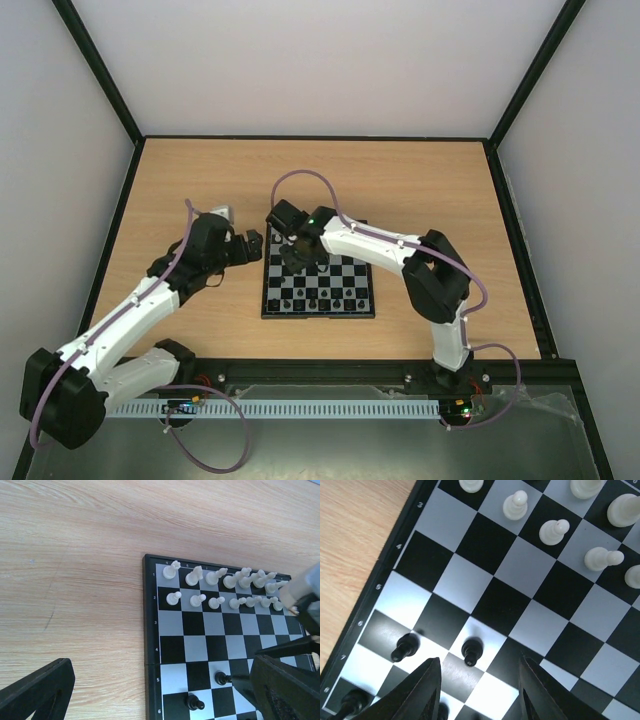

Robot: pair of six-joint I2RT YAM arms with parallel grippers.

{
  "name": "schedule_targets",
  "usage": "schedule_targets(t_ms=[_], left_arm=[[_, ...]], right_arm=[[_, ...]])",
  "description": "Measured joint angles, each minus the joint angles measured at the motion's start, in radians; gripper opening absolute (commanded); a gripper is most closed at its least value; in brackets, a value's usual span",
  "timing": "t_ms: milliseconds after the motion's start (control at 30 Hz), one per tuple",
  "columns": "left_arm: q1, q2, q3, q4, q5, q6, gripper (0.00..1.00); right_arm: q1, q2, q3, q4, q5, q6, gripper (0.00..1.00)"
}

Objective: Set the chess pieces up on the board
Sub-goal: Pick up the chess piece from the chessboard.

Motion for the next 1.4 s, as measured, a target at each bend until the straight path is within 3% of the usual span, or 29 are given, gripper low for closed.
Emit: schedule_targets(t_ms=[400, 567, 967, 1200, 1400], left_arm=[[0.018, -0.016, -0.004, 0.0, 0.007, 0.0, 0.99], [0.024, -0.016, -0.011, 0.002, 0.011, 0.0, 1.0], [0.03, -0.016, -0.014, 0.002, 0.019, 0.001, 0.99], [0.03, -0.016, -0.014, 0.002, 0.019, 0.001, 0.99], [0.03, -0.016, -0.016, 0.002, 0.019, 0.001, 1.0]], right_arm=[[-0.014, 0.101, 0.036, -0.006, -0.021, -0.015, 0.33], [-0.014, 0.103, 0.036, -0.006, -0.028, -0.016, 0.19], [-0.014, 0.105, 0.034, -0.005, -0.029, -0.015, 0.19], [-0.014, 0.105, 0.011, -0.006, -0.03, -0.014, 0.05], [-0.013, 0.103, 0.01, -0.006, -0.032, -0.015, 0.01]])
